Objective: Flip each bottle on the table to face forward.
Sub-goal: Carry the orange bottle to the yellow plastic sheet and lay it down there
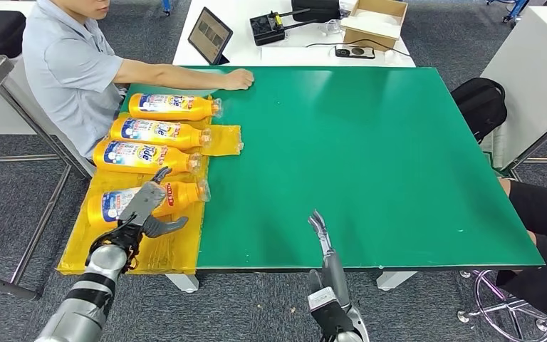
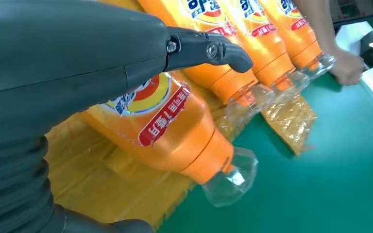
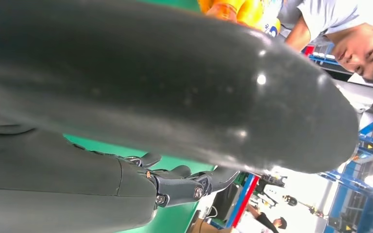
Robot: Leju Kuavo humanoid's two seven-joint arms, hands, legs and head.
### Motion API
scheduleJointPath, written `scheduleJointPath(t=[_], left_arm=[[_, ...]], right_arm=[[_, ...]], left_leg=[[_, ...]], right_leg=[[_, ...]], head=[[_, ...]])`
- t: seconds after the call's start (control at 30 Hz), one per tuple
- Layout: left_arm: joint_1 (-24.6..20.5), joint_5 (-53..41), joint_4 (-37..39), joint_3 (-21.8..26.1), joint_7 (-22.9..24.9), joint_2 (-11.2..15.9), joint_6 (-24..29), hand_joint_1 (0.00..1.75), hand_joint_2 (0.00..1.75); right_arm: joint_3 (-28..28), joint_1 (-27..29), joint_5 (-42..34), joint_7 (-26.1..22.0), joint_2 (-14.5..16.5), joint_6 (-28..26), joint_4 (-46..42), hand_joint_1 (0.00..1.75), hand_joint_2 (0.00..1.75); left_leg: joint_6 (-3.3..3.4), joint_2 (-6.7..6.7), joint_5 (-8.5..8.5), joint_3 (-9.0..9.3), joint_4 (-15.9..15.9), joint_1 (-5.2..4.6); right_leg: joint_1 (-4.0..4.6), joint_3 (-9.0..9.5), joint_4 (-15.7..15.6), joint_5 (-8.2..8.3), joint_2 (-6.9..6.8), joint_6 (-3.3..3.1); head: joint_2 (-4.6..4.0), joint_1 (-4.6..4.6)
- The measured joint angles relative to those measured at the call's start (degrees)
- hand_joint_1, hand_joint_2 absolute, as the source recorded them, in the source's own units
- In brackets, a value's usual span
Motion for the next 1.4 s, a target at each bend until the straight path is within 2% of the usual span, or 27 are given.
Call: scheduleJointPath(t=[0.13,0.2,0.27,0.43,0.57,0.7,0.73,0.83,0.87,0.97,1.13,1.4], left_arm=[[3.6,8.3,-8.0,0.9,-3.9,-2.6,7.0,0.0,1.75],[5.5,11.6,-12.7,0.9,-5.2,-4.3,10.0,0.0,1.75],[7.6,14.9,-17.3,0.9,-6.8,-6.0,13.4,0.0,1.75],[13.9,28.2,-28.6,0.3,-8.0,-10.2,19.9,0.0,1.75],[19.0,34.1,-34.5,-0.1,-6.7,-12.1,22.7,0.0,1.75],[21.8,35.1,-37.1,-0.6,-5.9,-12.8,23.1,0.0,1.75],[22.3,34.8,-37.4,-0.8,-5.4,-12.9,23.1,0.0,1.75],[24.5,33.4,-37.9,-1.8,-4.4,-12.9,22.3,0.0,0.44],[25.6,33.1,-38.4,-2.3,-4.7,-12.8,21.5,0.0,0.44],[28.2,32.4,-40.5,-4.0,-5.2,-12.3,18.3,0.0,1.75],[29.9,32.9,-43.5,-6.8,-4.4,-11.4,14.3,0.0,1.75],[30.9,31.4,-45.9,-8.6,-6.1,-10.5,13.6,0.0,1.75]], right_arm=[[1.3,1.0,-4.9,0.0,-0.7,0.2,-5.0,0.0,1.75],[1.4,1.5,-6.3,0.0,-0.4,-0.4,-8.9,0.0,0.87],[1.4,1.9,-5.6,0.0,0.1,-3.3,-12.5,0.0,0.0],[1.4,2.6,-6.6,0.0,1.6,-15.5,-18.3,0.0,0.0],[1.4,3.6,-7.5,0.0,2.4,-19.9,-20.0,0.0,0.0],[1.4,4.2,-7.2,0.0,2.9,-20.4,-20.8,0.0,1.75],[1.4,4.4,-7.0,0.0,3.0,-20.4,-20.9,0.0,1.75],[1.6,5.3,-7.3,0.0,3.1,-20.2,-20.9,0.0,1.75],[1.8,5.7,-7.1,0.0,3.0,-20.1,-21.1,0.0,1.75],[1.6,7.0,-3.4,0.0,3.1,-20.3,-22.9,0.0,1.75],[0.2,7.8,3.3,0.0,4.3,-20.5,-26.1,0.0,1.75],[-1.0,8.3,4.2,0.0,5.3,-20.6,-29.0,0.0,1.75]], left_leg=[[0.01,-0.03,0.02,-0.22,0.0,0.0],[0.01,0.0,0.0,-0.25,0.0,-0.01],[0.01,0.03,-0.02,-0.28,0.0,-0.03],[0.0,0.05,-0.07,-0.33,0.0,-0.02],[-0.02,0.06,-0.09,-0.33,0.0,-0.01],[-0.03,0.05,-0.08,-0.33,0.0,0.0],[-0.03,0.05,-0.08,-0.32,0.0,0.0],[-0.02,0.05,-0.08,-0.32,0.0,0.0],[-0.02,0.05,-0.08,-0.33,0.0,-0.01],[-0.02,0.03,-0.09,-0.38,0.0,-0.02],[-0.02,0.04,-0.1,-0.39,0.0,0.0],[-0.02,0.04,-0.08,-0.37,0.0,0.0]], right_leg=[[0.0,-0.17,0.0,0.01,0.0,0.01],[-0.01,-0.23,0.0,0.01,0.03,0.01],[-0.02,-0.28,0.0,0.01,0.06,0.01],[-0.02,-0.34,0.0,-0.01,0.06,0.01],[0.0,-0.38,0.0,-0.02,0.07,0.0],[0.0,-0.37,0.0,-0.02,0.06,0.0],[0.0,-0.36,0.0,-0.02,0.06,0.0],[0.0,-0.34,0.0,-0.02,0.07,0.0],[-0.01,-0.35,0.0,-0.02,0.07,0.0],[-0.02,-0.4,0.0,-0.02,0.06,0.0],[0.0,-0.43,0.0,-0.02,0.06,0.0],[-0.01,-0.39,0.0,-0.02,0.06,0.0]], head=[[0.0,0.02],[0.0,0.0],[0.0,0.01],[0.0,0.01],[0.0,0.01],[0.0,0.0],[0.0,0.0],[0.0,0.0],[0.0,0.0],[0.0,0.0],[0.0,-0.01],[0.0,-0.01]])
